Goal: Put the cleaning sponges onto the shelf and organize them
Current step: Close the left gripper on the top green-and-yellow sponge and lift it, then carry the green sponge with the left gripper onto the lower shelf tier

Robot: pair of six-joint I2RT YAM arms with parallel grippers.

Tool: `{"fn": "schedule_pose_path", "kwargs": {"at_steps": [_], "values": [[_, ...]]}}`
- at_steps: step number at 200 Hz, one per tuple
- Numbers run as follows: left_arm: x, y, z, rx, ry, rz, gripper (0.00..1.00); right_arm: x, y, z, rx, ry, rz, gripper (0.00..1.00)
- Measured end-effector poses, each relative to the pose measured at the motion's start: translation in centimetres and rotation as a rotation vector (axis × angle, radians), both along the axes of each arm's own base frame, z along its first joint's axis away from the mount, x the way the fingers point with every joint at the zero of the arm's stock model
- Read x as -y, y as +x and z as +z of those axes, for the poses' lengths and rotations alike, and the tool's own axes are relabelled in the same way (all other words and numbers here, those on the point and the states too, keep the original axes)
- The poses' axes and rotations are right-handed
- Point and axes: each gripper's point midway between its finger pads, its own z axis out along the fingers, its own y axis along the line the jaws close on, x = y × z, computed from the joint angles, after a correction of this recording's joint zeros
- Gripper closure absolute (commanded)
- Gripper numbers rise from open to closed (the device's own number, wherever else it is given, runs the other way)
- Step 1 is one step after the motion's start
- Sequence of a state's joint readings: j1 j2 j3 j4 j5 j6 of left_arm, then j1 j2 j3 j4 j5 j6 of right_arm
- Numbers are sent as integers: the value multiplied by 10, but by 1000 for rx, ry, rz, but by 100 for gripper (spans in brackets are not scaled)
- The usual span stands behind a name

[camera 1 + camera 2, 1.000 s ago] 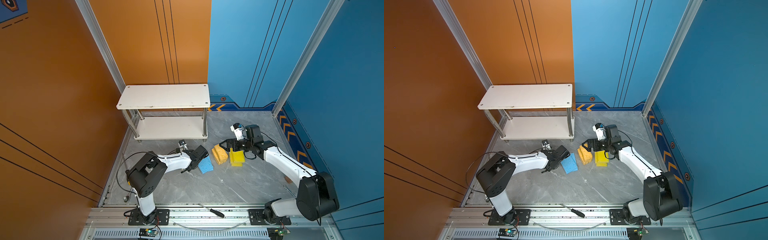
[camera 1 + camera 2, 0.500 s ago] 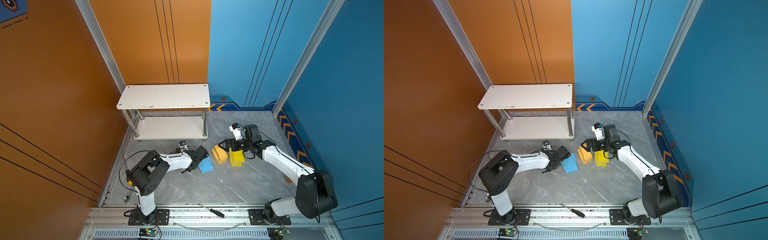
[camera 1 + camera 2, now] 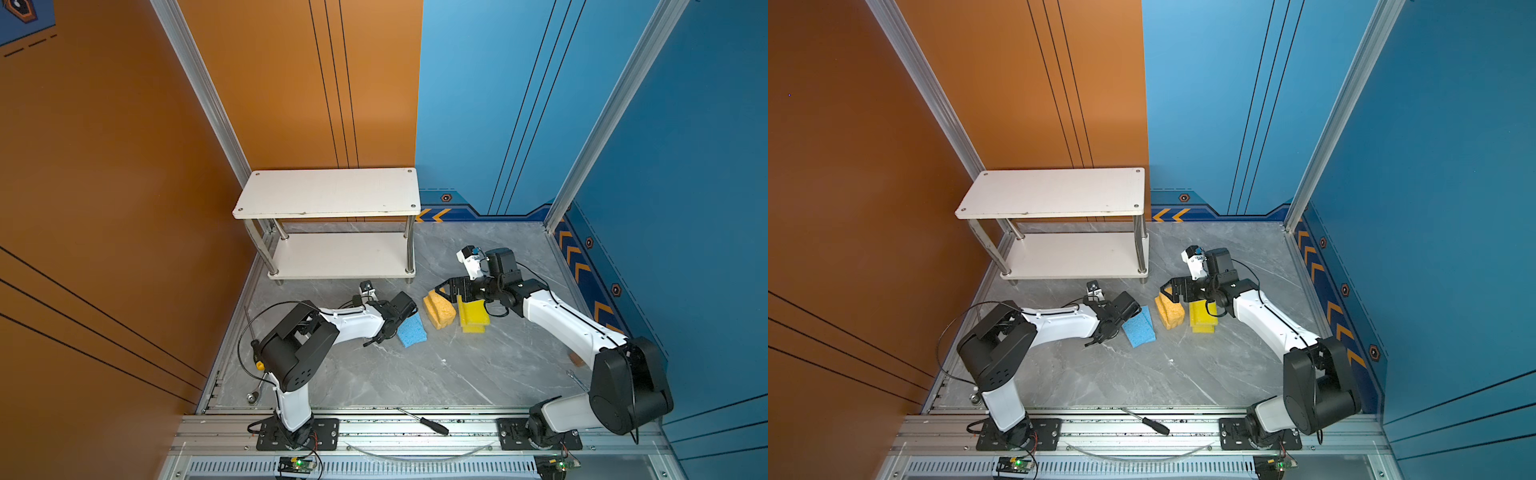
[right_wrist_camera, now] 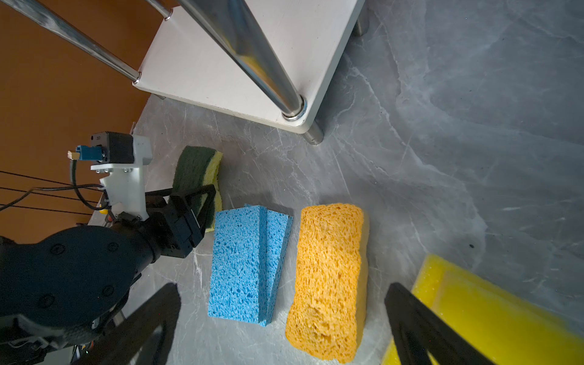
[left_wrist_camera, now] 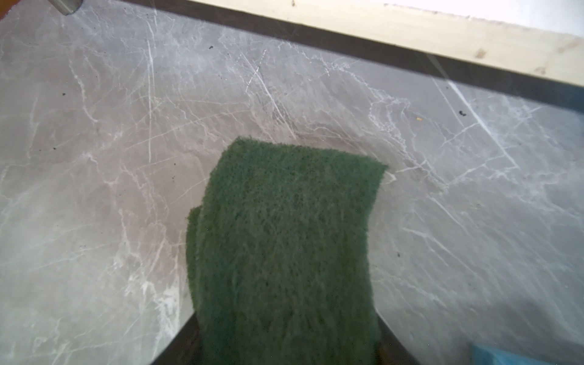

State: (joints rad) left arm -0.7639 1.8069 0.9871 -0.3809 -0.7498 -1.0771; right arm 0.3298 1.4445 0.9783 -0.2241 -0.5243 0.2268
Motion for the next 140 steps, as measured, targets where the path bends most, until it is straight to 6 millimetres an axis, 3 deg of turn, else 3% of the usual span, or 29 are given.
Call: {"fn": "schedule_pose_path", "kwargs": {"at_steps": [140], "values": [[6, 3, 24, 43, -7, -66, 44, -2, -1, -1, -1, -1, 6, 0]]}}
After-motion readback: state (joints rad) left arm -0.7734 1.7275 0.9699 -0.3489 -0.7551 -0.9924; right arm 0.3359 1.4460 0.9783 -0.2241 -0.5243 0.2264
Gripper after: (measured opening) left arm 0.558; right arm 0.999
